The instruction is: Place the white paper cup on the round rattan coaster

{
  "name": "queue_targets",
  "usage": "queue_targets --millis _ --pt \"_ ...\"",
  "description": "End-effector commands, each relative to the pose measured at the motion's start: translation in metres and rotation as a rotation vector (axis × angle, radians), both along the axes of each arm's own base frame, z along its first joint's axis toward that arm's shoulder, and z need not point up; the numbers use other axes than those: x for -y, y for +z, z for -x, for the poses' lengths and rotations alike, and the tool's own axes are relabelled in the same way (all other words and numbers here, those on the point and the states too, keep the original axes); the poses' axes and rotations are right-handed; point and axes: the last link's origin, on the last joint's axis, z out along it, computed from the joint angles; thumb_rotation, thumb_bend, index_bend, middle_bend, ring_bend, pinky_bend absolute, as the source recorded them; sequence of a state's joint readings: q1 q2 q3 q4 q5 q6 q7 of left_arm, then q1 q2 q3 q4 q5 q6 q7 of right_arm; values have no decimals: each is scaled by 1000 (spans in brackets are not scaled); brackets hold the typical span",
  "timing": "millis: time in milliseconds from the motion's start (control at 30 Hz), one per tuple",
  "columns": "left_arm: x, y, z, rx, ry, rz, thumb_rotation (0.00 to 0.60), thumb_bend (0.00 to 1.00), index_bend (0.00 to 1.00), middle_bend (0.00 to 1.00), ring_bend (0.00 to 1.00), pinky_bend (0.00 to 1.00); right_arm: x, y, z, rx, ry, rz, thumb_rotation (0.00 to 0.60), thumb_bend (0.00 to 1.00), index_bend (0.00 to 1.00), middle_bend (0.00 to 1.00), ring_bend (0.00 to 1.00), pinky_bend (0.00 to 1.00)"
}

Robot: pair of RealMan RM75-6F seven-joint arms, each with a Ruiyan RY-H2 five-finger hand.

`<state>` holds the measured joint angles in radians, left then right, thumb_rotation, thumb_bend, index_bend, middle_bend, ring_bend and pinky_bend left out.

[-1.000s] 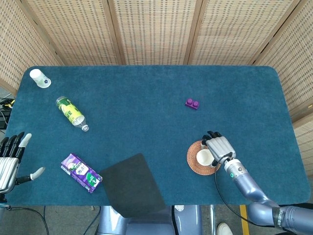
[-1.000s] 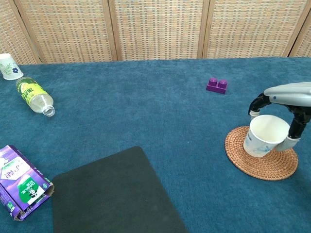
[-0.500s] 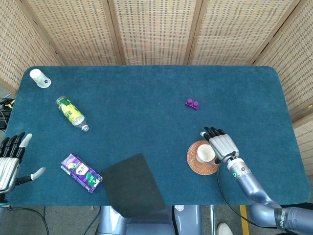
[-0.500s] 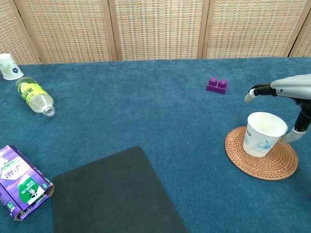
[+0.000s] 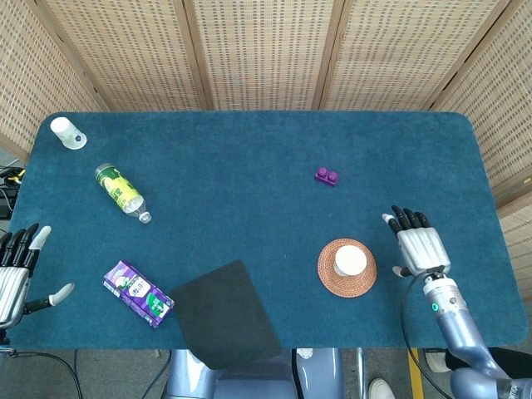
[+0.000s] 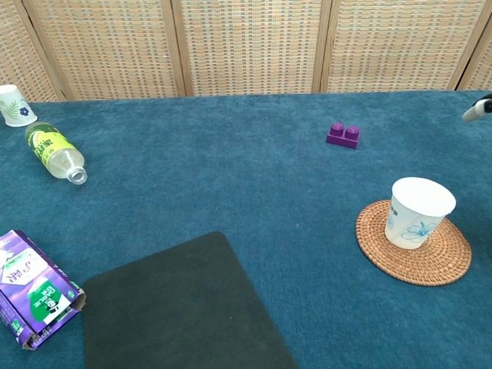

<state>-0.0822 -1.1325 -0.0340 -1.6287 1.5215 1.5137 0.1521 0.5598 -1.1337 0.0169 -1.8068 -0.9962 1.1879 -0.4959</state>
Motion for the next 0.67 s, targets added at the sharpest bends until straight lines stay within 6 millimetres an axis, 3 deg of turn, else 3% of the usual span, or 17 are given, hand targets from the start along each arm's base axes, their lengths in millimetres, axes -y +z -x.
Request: queue_targets --millis 33,267,467,667 --pt "0 -1 -1 -4 -4 4 0 62 0 0 0 0 -24 14 16 66 0 77 600 32 91 0 0 35" --pt "2 -3 -4 -8 -13 2 0 63 0 0 0 0 -54 15 37 161 115 178 600 34 63 0 0 1" --pt "0 -2 0 -17 -4 -4 0 61 0 0 0 0 -62 18 52 188 192 277 600 33 36 0 0 0" --pt "2 -3 -1 -17 -12 -2 0 62 0 0 0 0 -63 17 55 197 209 300 600 33 19 0 0 0"
